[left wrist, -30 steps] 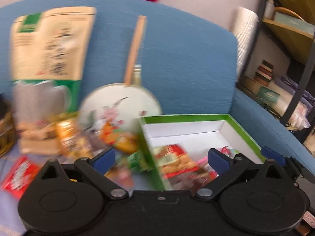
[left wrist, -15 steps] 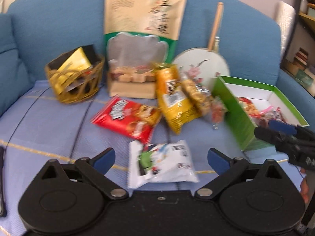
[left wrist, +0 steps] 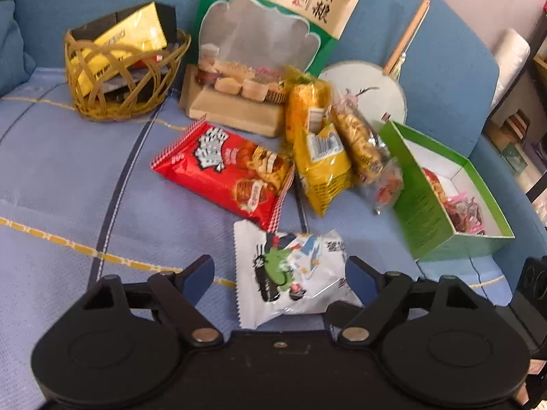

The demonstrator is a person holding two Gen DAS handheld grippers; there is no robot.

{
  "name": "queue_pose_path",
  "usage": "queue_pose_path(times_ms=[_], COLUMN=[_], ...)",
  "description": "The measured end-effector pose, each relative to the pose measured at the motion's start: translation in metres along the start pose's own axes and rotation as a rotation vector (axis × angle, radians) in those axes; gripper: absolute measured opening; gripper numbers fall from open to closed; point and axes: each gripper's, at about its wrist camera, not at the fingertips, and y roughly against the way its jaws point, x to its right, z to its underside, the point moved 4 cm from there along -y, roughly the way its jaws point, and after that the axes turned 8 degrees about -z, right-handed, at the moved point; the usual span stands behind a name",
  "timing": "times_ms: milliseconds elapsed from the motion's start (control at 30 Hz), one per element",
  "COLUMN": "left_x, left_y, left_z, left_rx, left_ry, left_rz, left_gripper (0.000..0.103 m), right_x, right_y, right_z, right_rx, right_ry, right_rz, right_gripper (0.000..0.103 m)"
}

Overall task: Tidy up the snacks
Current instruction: 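Grasp the white snack packet with green print with the left gripper, then carry the white packet into the box and open the left gripper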

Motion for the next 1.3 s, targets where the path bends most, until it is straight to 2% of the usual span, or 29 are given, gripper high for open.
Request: queue_pose_path(times_ms=[100,133,167,200,233,267,333,400,433,500,633,800,1067,1300], left_x=[-0.007,-0.008,-0.008,-0.006,-0.005,-0.003,0.005,0.015,0.020,0.031,0.057,0.102,0.183,0.232], left_y=[-0.007,-0.009,-0.010,-0.012,-0.014,-0.016,-0.017,-0.012,-0.007,0.006,0.028,0.032,0.000,-0.033], left_z=[0.002,0.002,0.002,0.002,0.002,0.001,0.000,-0.002,-0.005,-0.012,-0.033,-0.062,-0.089,-0.098], left_rx=[-0.020,-0.019,-0.021,-0.034,-0.046,-0.056,-0.065,-0.045,-0.027,0.014,0.087,0.125,0.121,0.087], left_ry=[0.051,0.067,0.078,0.093,0.107,0.121,0.135,0.115,0.103,0.081,0.037,-0.038,-0.143,-0.205], left_rz=[0.033,0.046,0.056,0.076,0.090,0.104,0.115,0.110,0.116,0.139,0.194,0.265,0.365,0.425], left_gripper=[0.103,0.101,0.089,0.076,0.070,0.052,0.048,0.037,0.035,0.030,0.027,0.024,0.024,0.023], right_x=[-0.001,0.000,0.001,0.001,0.001,0.002,0.004,0.004,0.003,0.003,0.000,0.014,0.055,0.091], right_y=[0.001,-0.002,-0.003,-0.003,-0.003,-0.003,0.000,0.008,0.014,0.028,0.057,0.093,0.138,0.164], right_z=[-0.001,-0.001,0.000,0.000,0.000,0.000,0.000,-0.003,-0.005,-0.013,-0.029,-0.045,-0.059,-0.062], right_rx=[0.003,-0.002,-0.002,-0.002,-0.008,-0.016,-0.016,-0.008,0.007,0.051,0.155,0.258,0.382,0.449], right_ry=[-0.003,-0.006,-0.011,-0.014,-0.018,-0.022,-0.027,-0.024,-0.016,-0.014,0.015,0.005,-0.066,-0.115], right_rz=[-0.003,0.004,0.008,0.000,-0.019,-0.024,-0.016,0.001,0.005,-0.001,0.004,0.035,0.153,0.279], right_gripper=[0.103,0.099,0.096,0.084,0.063,0.059,0.045,0.036,0.033,0.032,0.030,0.028,0.028,0.028])
